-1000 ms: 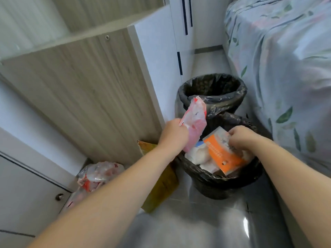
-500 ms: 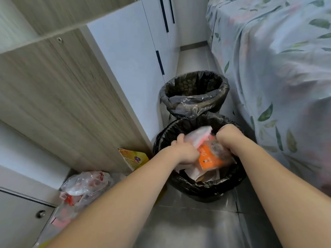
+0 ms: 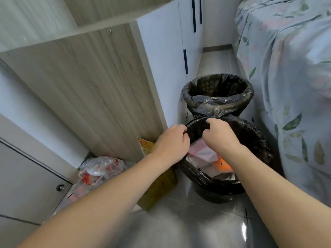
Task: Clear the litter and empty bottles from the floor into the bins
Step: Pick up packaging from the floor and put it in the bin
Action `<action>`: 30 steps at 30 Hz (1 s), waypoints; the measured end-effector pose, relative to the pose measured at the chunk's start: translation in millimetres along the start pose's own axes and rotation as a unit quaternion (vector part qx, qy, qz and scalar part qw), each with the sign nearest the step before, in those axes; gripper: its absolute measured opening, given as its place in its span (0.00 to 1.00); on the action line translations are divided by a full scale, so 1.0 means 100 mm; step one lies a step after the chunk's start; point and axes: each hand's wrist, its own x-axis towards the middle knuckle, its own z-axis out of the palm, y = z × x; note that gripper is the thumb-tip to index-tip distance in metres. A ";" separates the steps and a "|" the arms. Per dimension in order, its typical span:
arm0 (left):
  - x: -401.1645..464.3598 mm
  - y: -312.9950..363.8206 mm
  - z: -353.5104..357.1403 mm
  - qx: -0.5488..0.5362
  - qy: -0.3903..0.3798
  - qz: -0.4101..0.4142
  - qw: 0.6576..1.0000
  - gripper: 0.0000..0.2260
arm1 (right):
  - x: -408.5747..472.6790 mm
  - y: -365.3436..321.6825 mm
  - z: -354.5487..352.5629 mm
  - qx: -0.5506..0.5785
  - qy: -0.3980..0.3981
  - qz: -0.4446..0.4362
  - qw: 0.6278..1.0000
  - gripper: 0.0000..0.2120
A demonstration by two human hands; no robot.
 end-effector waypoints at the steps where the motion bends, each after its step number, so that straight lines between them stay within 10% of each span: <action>1: -0.10 -0.14 -0.07 0.003 0.017 0.006 1.000 0.16 | -0.04 -0.12 0.07 0.003 -0.004 -0.017 1.000 0.13; 11: -1.21 -1.99 -0.59 0.111 0.056 -0.076 0.989 0.16 | -0.75 -1.31 1.04 -0.048 -0.134 -0.189 0.972 0.19; 18: -2.08 -3.45 -0.95 0.067 -0.005 -0.288 0.955 0.12 | -1.47 -1.92 2.08 -0.045 -0.268 -0.256 0.928 0.24; 30: -3.41 -4.02 0.56 -0.008 -0.093 -0.456 0.885 0.24 | -1.67 -1.59 3.18 -0.221 -0.399 -0.243 0.856 0.27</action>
